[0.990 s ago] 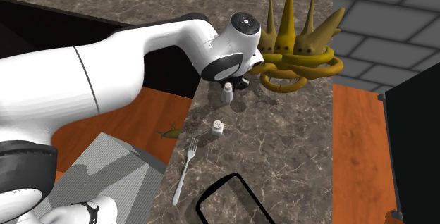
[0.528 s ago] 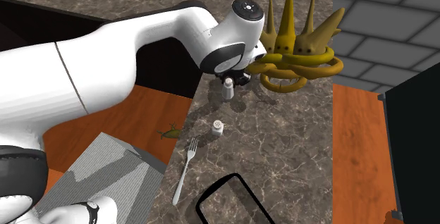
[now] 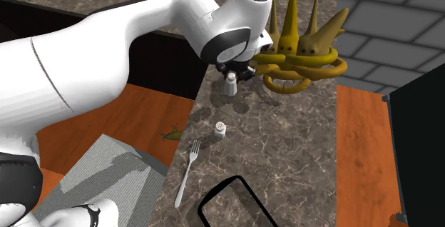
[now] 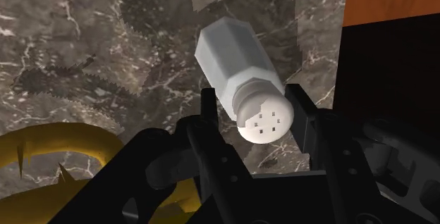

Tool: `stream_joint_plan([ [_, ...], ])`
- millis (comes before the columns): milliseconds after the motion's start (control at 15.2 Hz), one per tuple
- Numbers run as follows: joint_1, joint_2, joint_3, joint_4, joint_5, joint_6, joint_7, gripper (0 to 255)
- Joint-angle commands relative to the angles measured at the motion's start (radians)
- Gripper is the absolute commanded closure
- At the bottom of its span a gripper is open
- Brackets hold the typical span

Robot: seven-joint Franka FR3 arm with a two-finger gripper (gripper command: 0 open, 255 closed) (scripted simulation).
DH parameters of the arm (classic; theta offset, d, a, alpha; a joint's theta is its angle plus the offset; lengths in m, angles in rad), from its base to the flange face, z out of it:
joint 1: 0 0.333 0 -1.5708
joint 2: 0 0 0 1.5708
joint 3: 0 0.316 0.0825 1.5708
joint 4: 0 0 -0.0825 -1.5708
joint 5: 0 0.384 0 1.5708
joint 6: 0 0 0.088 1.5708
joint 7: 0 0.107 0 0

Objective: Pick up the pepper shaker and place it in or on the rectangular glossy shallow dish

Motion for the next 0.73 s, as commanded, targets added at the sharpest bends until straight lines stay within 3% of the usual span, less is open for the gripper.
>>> stream_joint_plan([
  [0, -0.002, -0.002, -0.001, 0.026, -0.002, -0.028, 0.004, 255],
  [396, -0.008, -0.004, -0.003, 0.093, -0.005, -0.096, 0.013, 255],
  [660, -0.029, -0.116, -0.029, -0.065, -0.024, -0.056, -0.052, 255],
])
